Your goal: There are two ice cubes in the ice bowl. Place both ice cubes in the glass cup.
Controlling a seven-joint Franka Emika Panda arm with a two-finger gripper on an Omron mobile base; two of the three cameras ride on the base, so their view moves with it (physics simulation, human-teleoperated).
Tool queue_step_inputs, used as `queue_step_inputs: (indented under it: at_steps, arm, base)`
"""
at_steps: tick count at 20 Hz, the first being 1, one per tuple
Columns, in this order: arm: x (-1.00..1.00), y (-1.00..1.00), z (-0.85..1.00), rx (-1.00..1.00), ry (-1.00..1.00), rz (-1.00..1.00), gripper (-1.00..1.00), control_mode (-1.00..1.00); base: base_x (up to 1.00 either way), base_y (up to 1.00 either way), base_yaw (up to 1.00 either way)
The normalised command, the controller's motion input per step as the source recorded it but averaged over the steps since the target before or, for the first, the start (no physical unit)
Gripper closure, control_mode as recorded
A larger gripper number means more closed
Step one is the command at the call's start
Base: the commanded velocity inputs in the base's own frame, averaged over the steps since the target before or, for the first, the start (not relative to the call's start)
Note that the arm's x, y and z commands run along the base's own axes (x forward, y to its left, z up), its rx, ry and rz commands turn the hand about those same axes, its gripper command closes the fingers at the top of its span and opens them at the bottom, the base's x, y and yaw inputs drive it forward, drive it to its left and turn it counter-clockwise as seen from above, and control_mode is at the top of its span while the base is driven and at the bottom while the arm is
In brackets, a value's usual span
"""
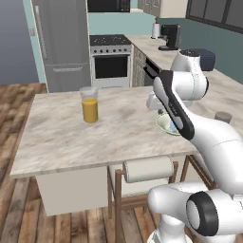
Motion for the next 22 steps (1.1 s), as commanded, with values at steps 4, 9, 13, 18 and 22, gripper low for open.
queue_step_inputs:
  at_steps: [4, 9, 13, 18, 22]
  arm:
    - [0.17, -0.13, -0.06, 0.0, 0.02, 0.0, -1.0, -1.0]
    - [0.09, -0.85, -0.27, 0.0, 0.0, 0.0, -1.0, -1.0]
    - [0.13, -0.72, -0.28, -0.01, 0.0, -0.01, -1.0, -1.0]
    - [0.05, -0.49, -0.13, 0.0, 0.0, -0.02, -1.0, -1.0]
    - [0.01, -0.04, 0.0, 0.0, 0.0, -0.01, -1.0, -1.0]
  base:
    - [0.0, 0.0, 0.0]
    - [0.0, 0.0, 0.0]
    - [0.0, 0.0, 0.0]
    - [0.0, 0.0, 0.0]
    - [0.0, 0.0, 0.0]
